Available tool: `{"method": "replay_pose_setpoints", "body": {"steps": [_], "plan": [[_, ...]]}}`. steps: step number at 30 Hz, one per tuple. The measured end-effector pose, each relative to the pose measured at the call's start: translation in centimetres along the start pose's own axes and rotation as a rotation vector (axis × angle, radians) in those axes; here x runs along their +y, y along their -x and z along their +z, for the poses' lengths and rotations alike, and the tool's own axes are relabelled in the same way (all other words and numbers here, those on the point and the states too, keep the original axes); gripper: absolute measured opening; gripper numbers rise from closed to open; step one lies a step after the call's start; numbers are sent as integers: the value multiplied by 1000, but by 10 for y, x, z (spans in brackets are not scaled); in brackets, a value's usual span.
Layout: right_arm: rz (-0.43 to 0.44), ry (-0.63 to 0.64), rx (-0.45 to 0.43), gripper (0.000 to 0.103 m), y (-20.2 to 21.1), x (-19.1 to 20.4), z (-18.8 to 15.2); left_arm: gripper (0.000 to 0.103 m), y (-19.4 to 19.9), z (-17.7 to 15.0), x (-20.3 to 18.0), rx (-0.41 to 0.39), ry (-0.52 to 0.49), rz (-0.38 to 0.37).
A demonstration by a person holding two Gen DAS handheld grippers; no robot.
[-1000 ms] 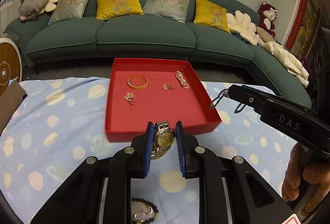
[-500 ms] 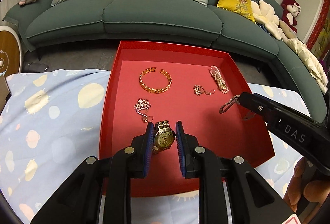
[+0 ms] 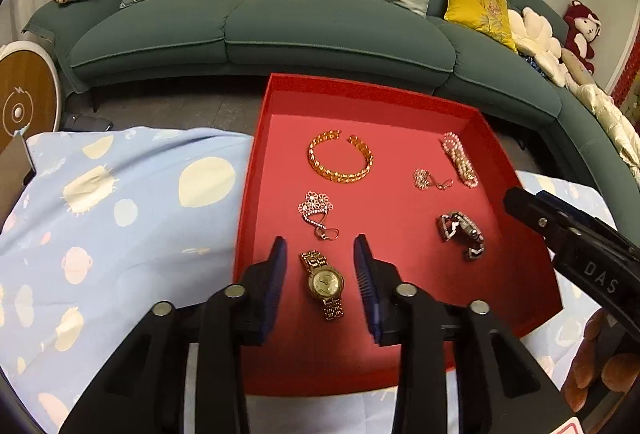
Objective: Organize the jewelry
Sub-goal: 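Carry the gold watch with the left tool into the tray while the right tool releases the silver watch there, then lift both open tools from the tray back over the sheet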
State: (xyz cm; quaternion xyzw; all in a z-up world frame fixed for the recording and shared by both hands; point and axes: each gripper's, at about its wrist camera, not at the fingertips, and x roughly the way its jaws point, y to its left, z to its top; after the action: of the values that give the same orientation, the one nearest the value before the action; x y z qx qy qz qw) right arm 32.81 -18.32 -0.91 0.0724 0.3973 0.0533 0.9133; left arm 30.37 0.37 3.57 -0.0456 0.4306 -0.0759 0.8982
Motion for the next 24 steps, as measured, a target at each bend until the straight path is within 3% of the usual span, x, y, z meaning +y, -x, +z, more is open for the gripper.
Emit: {"method": "replay_pose_setpoints", "body": {"steps": [2, 7, 11, 17, 24], "plan": [[0, 19, -63, 53, 25, -1, 3, 45, 24, 4, 5, -41, 16, -17], [25, 56, -155, 53, 104, -5, 8, 49, 95, 3, 17, -123, 54, -43], [44, 54, -193, 53, 165, -7, -9, 56, 142, -20, 23, -147, 47, -28], [90, -23, -189, 54, 218, -20, -64, 61, 172, -83, 33, -102, 56, -44], [11, 3, -121, 54, 226, -25, -145, 61, 158, -146, 41, 24, 90, -63]]}}
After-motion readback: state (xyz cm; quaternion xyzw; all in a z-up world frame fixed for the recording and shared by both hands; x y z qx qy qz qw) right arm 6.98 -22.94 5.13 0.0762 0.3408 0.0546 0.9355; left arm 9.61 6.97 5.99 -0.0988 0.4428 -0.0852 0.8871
